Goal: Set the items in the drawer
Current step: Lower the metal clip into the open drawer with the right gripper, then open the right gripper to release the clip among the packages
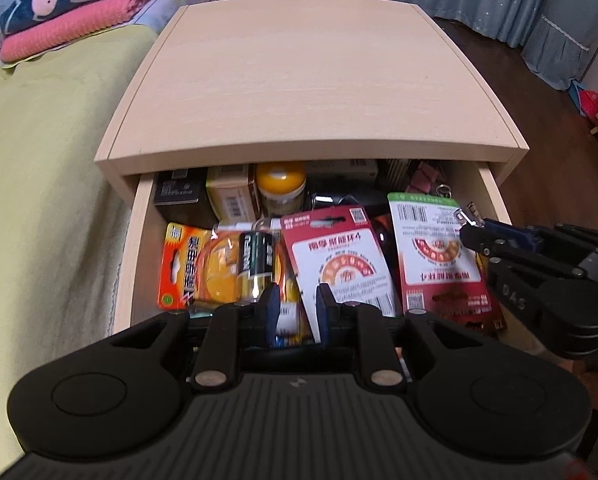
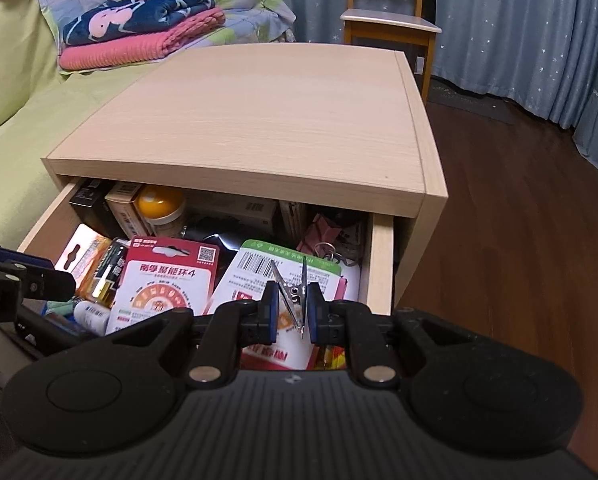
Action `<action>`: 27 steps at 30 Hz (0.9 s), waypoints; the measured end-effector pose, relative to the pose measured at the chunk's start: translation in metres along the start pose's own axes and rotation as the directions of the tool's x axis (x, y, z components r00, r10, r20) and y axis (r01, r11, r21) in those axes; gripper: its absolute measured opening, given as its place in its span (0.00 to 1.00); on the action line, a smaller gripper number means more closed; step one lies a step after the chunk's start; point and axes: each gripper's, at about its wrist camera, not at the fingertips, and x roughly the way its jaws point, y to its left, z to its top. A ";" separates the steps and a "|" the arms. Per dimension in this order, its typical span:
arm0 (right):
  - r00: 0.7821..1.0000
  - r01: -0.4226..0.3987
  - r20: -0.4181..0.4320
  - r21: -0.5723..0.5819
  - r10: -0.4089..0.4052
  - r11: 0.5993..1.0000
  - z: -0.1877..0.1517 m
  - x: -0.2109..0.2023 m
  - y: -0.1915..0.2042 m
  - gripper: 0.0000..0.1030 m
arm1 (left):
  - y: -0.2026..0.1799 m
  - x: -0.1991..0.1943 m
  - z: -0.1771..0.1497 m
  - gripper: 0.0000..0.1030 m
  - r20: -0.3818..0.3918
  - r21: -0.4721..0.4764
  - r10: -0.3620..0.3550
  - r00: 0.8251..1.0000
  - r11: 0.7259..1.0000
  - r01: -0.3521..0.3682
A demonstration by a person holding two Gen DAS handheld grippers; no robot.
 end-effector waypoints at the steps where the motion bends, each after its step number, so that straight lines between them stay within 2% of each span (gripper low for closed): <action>1: 1.000 -0.001 -0.008 -0.002 0.001 1.000 0.002 0.004 0.001 0.12 | 0.000 0.002 0.002 0.22 -0.002 0.001 -0.002 1.000 1.000 0.002; 15: 0.996 -0.034 -0.087 -0.052 0.030 0.998 0.028 0.042 0.016 0.12 | 0.002 0.015 0.015 0.22 -0.008 0.002 0.002 1.000 1.000 -0.002; 18: 0.994 -0.055 -0.102 -0.061 0.049 0.997 0.042 0.057 0.015 0.12 | 0.005 0.014 0.015 0.22 -0.005 -0.003 0.004 1.000 1.000 -0.004; 19: 0.994 -0.049 -0.100 -0.059 0.043 0.997 0.043 0.058 0.014 0.13 | 0.006 0.014 0.015 0.22 -0.005 -0.005 0.004 1.000 1.000 -0.004; 21: 0.996 -0.039 -0.084 -0.061 0.034 0.997 0.046 0.056 0.012 0.32 | 0.007 0.013 0.015 0.22 -0.005 -0.008 0.003 1.000 1.000 -0.003; 22: 0.997 -0.037 -0.077 -0.062 0.032 0.997 0.046 0.054 0.011 0.36 | 0.007 0.013 0.015 0.22 -0.005 -0.009 0.003 1.000 1.000 -0.003; 27: 0.995 -0.062 -0.085 -0.074 0.056 0.995 0.037 0.039 0.002 0.32 | 0.008 0.012 0.016 0.22 -0.001 -0.012 -0.004 1.000 1.000 0.004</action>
